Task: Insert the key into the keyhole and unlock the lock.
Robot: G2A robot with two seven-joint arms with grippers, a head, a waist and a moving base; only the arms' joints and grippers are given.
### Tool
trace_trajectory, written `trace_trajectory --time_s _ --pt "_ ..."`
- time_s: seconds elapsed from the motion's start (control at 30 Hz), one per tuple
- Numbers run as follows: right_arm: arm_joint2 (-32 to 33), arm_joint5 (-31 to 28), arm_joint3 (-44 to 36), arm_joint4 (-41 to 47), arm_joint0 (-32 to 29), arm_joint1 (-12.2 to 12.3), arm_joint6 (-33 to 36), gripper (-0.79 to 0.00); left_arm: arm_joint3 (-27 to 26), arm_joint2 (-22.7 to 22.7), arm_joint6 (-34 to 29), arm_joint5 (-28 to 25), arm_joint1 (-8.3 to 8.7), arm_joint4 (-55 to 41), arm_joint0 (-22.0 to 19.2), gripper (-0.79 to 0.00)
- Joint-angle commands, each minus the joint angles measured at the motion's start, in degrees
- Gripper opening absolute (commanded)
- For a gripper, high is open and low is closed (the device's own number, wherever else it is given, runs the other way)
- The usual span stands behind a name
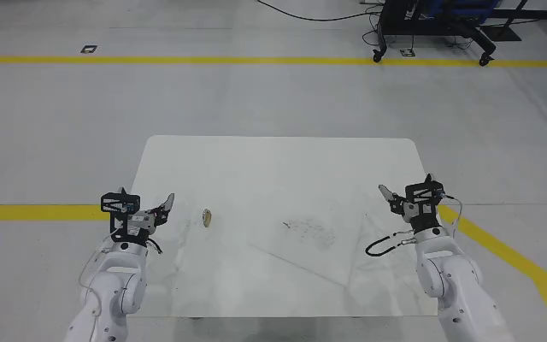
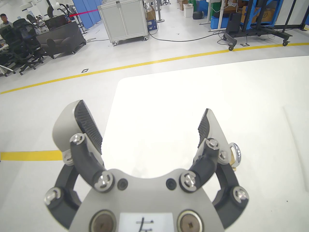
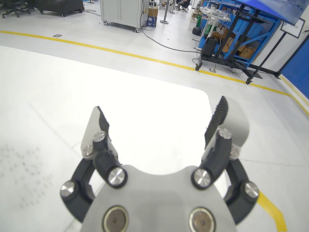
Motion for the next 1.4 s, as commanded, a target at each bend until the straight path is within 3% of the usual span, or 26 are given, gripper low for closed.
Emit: trace_trajectory --time_s 0.0,0.13,0.3,0.7,0.8,0.93,1.23,1.3,1.33,1.37 --pt "-1.34 -1.67 -0.74 -1.42 0.04 -0.02 -0.83 0.000 0.00 0.00 0.00 0.00 0.00 0.00 0.00 0.000" --pt "-8.07 -4.53 -2.47 -7.58 1.21 -0.34 0.03 0.000 0.00 0.00 0.00 0.00 0.00 0.00 0.00 0.000" --pt "-15.80 -9.62 -3.22 -6.37 3.91 -1.05 3.77 0.000 0.00 0.00 0.00 0.00 0.00 0.00 0.00 0.000" --pt "-16.43 -9.45 -3.47 -7.26 4.09 -1.10 4.02 0.000 0.00 0.00 0.00 0.00 0.00 0.00 0.00 0.000" --pt "-17.05 -16.66 -1.16 -0.10 4.40 -1.12 2.62 0.000 0.00 0.00 0.00 0.00 0.00 0.00 0.00 0.000" --pt "-21.44 -26.40 1.89 -2.49 8.00 -1.05 7.02 0.000 0.00 0.00 0.00 0.00 0.00 0.00 0.00 0.000" --pt "-28.64 -30.45 6.17 -6.55 14.77 -1.74 16.05 0.000 0.00 0.00 0.00 0.00 0.00 0.00 0.00 0.000" --pt "-29.18 -30.24 6.76 -7.07 15.53 -1.81 17.12 -0.157 0.00 0.00 0.00 0.00 0.00 0.00 0.00 0.000" --pt "-29.36 -29.94 6.97 -7.47 15.87 -1.83 17.74 -0.296 0.00 0.00 0.00 0.00 0.00 0.00 0.00 0.000" --pt "-29.49 -29.52 7.14 -7.88 16.14 -1.85 18.40 -0.379 0.00 0.00 0.00 0.00 0.00 0.00 0.00 0.000"
